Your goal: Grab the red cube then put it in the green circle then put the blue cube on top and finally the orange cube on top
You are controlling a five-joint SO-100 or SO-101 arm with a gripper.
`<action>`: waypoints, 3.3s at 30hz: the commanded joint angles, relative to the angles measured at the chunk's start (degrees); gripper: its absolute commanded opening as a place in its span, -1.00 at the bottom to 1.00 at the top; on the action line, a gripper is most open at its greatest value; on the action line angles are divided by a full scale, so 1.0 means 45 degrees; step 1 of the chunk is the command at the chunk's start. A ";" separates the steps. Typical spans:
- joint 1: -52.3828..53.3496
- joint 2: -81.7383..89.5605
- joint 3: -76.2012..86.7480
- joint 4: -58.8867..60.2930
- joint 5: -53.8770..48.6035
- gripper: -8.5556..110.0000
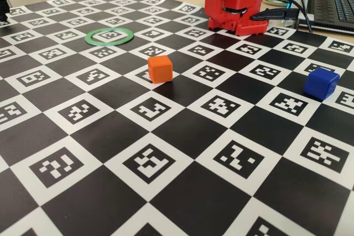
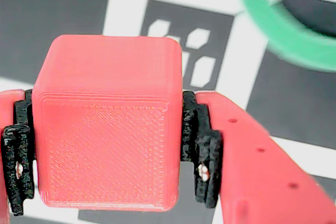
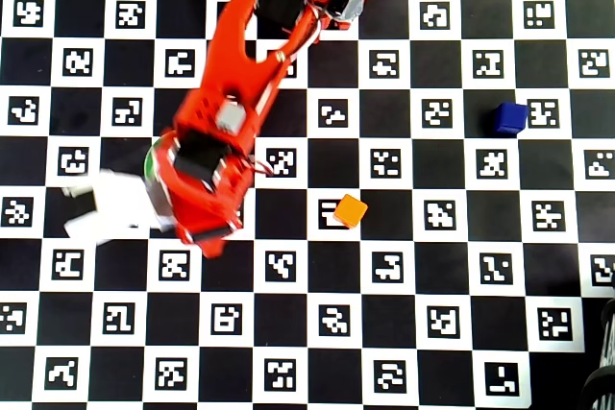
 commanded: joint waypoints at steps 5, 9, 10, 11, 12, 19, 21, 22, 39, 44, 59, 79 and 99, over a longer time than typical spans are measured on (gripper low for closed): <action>0.2246 0.3418 0.2383 -0.0918 -0.0215 -0.83; 0.2441 0.4434 0.5195 -0.2422 -0.0469 -0.83; 0.2422 0.4570 0.5801 -0.2734 -0.0488 -0.83; 0.2383 0.4688 0.6348 -0.3066 -0.0488 -0.82; 0.2344 0.4727 0.6797 -0.3320 -0.0469 -0.82; 0.2129 0.4707 0.9043 -0.4980 -0.0215 -0.83; 0.2109 0.4629 0.9531 -0.5508 -0.0195 -0.83; 0.2090 0.4590 0.9746 -0.5781 -0.0156 -0.83; 0.1523 0.4863 1.2520 -0.8906 -0.0645 -0.82; 0.1465 0.4785 1.2852 -0.9395 -0.0918 -0.82; 0.1562 0.4277 1.3301 -1.0117 -0.1348 -0.83; 0.1934 0.3477 1.3516 -1.0469 -0.1543 -0.83; 0.1895 0.3125 1.3301 -1.0078 -0.1406 -0.82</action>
